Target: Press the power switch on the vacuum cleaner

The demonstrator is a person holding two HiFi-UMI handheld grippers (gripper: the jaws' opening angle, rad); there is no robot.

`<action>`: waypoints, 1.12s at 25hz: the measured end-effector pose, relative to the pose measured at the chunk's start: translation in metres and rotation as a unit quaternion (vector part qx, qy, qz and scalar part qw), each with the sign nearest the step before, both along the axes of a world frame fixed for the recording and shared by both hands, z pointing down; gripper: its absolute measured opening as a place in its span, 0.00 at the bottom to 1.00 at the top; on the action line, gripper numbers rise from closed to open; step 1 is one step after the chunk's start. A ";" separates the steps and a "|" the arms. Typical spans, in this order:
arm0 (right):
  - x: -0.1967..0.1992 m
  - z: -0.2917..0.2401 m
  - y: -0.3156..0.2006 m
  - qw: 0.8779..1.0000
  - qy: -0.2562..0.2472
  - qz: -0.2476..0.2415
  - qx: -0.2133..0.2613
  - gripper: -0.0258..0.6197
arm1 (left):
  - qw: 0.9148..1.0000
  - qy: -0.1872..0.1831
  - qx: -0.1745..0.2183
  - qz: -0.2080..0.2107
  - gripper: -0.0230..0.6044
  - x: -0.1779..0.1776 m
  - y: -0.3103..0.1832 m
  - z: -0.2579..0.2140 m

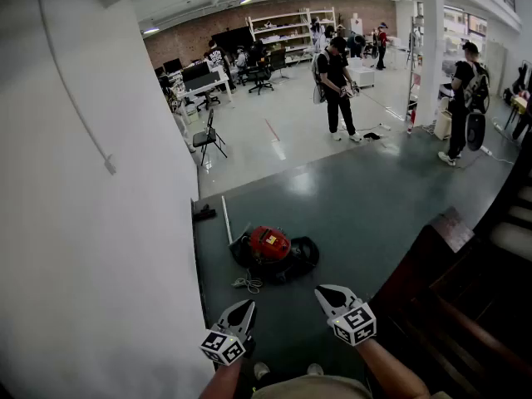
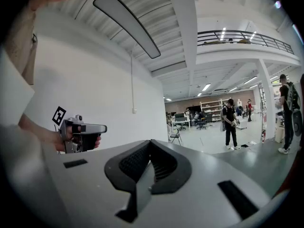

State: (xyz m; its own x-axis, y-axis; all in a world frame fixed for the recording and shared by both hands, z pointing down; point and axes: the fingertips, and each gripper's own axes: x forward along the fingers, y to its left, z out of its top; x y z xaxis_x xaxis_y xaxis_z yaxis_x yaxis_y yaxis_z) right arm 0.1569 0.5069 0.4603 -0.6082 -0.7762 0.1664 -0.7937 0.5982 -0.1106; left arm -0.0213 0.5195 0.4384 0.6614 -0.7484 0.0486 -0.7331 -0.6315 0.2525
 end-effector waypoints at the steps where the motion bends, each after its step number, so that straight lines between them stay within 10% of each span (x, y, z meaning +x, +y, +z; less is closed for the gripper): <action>1: -0.001 -0.001 0.001 1.000 0.001 -0.002 0.000 0.05 | 1.000 -0.002 -0.002 0.002 0.04 0.001 0.001 0.001; 28: 0.017 0.034 -0.035 0.997 -0.047 0.033 -0.049 0.05 | 1.000 -0.008 -0.017 -0.020 0.04 -0.008 -0.024 0.019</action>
